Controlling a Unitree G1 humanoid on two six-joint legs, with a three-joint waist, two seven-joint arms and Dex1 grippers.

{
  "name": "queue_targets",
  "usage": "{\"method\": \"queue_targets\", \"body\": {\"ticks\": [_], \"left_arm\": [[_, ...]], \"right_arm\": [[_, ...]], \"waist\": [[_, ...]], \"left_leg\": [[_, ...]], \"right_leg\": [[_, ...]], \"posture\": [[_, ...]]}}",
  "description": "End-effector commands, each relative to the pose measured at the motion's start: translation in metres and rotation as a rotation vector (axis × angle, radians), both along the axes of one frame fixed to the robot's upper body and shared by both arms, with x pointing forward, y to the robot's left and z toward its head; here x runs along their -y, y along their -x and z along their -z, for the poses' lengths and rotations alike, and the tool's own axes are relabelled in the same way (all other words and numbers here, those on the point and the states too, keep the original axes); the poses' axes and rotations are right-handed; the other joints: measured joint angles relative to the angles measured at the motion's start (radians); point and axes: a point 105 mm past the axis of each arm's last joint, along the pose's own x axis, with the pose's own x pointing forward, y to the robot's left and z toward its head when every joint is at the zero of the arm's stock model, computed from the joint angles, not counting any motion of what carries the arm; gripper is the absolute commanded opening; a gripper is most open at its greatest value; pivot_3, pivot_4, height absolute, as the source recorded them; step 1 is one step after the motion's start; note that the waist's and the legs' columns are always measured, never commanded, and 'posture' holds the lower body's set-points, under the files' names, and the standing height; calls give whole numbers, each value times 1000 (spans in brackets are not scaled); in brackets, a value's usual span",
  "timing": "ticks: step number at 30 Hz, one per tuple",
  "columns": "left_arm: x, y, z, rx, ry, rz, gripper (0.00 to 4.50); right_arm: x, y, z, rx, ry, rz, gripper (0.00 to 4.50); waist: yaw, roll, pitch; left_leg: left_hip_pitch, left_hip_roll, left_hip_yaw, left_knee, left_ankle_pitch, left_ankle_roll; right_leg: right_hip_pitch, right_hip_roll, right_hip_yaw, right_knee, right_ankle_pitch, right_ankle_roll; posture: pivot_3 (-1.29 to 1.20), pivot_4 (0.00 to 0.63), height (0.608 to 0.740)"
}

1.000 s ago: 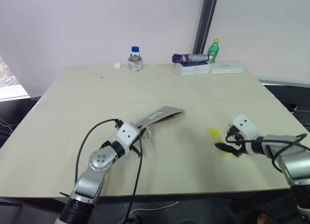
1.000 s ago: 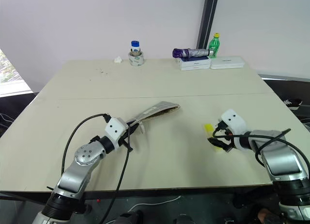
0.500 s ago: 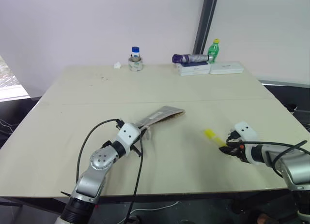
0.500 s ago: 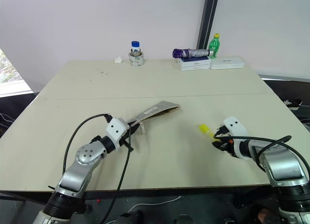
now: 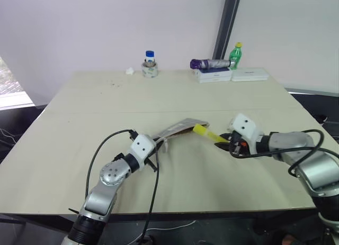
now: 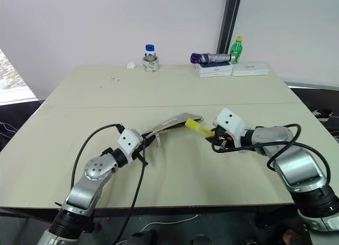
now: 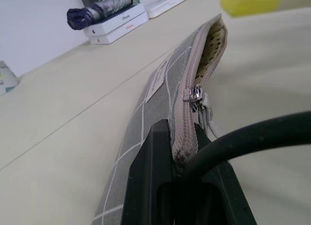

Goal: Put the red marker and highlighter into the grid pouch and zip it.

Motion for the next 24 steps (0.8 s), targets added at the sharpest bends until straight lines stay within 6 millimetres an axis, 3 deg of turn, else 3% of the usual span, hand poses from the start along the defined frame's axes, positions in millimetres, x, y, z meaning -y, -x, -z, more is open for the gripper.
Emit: {"method": "queue_targets", "body": {"ticks": [1, 17, 24], "left_arm": [[8, 6, -18, 70, 20, 36, 0], [14, 11, -18, 81, 8, 67, 0], [28, 25, -4, 144, -187, 213, 0]], "right_arm": [[-7, -3, -8, 26, 2, -21, 845], [-3, -2, 5, -16, 54, -41, 845], [-14, 9, 13, -52, 151, -147, 845]], "waist": [[0, 0, 0], [-1, 0, 0], [-1, 0, 0]], "left_leg": [[0, 0, 0, 0, 0, 0], [0, 0, 0, 0, 0, 0], [0, 0, 0, 0, 0, 0]], "right_leg": [[0, 0, 0, 0, 0, 0], [0, 0, 0, 0, 0, 0], [0, 0, 0, 0, 0, 0]], "posture": [[0, 150, 740], [0, 150, 740], [0, 150, 740]]}}
